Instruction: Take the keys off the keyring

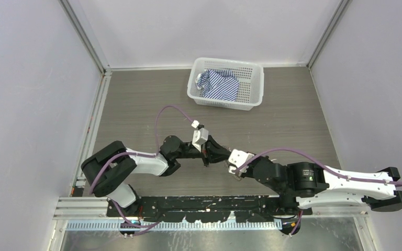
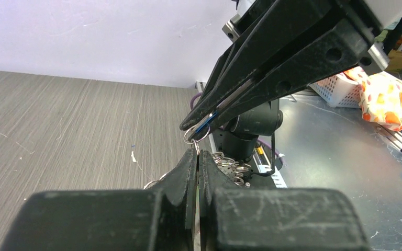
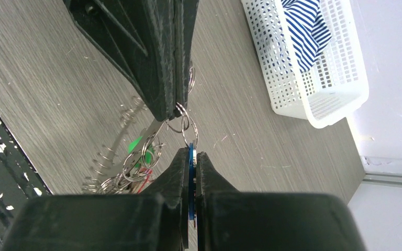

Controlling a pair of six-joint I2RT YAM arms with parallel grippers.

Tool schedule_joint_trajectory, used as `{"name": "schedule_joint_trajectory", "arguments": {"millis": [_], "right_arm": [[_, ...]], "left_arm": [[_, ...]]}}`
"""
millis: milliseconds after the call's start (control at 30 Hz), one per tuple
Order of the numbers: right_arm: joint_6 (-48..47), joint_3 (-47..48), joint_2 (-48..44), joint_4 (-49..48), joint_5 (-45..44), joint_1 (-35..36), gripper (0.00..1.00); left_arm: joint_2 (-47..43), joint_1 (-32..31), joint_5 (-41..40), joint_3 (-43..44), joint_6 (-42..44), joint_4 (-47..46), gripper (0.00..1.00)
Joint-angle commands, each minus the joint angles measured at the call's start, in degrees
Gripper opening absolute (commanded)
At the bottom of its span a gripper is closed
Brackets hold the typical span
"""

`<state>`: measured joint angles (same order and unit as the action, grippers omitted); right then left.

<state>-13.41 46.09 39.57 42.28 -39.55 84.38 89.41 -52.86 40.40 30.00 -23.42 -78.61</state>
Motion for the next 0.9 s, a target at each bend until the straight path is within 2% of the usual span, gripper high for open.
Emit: {"name": "schedule_joint_trajectory", "arguments": {"millis": [0, 867], "right_arm": [[2.3, -1.6, -1.3, -0.4, -2.2, 0.3, 0.01], [4.3, -5.6, 2.8, -3.1, 0.3, 0.2, 0.01]], "left_arm": [[-3.6, 0.1, -2.4, -0.8, 1.9, -3.4, 0.0], [-2.1, 0.1, -7.4, -3.4, 1.9, -3.4, 0.01]]}}
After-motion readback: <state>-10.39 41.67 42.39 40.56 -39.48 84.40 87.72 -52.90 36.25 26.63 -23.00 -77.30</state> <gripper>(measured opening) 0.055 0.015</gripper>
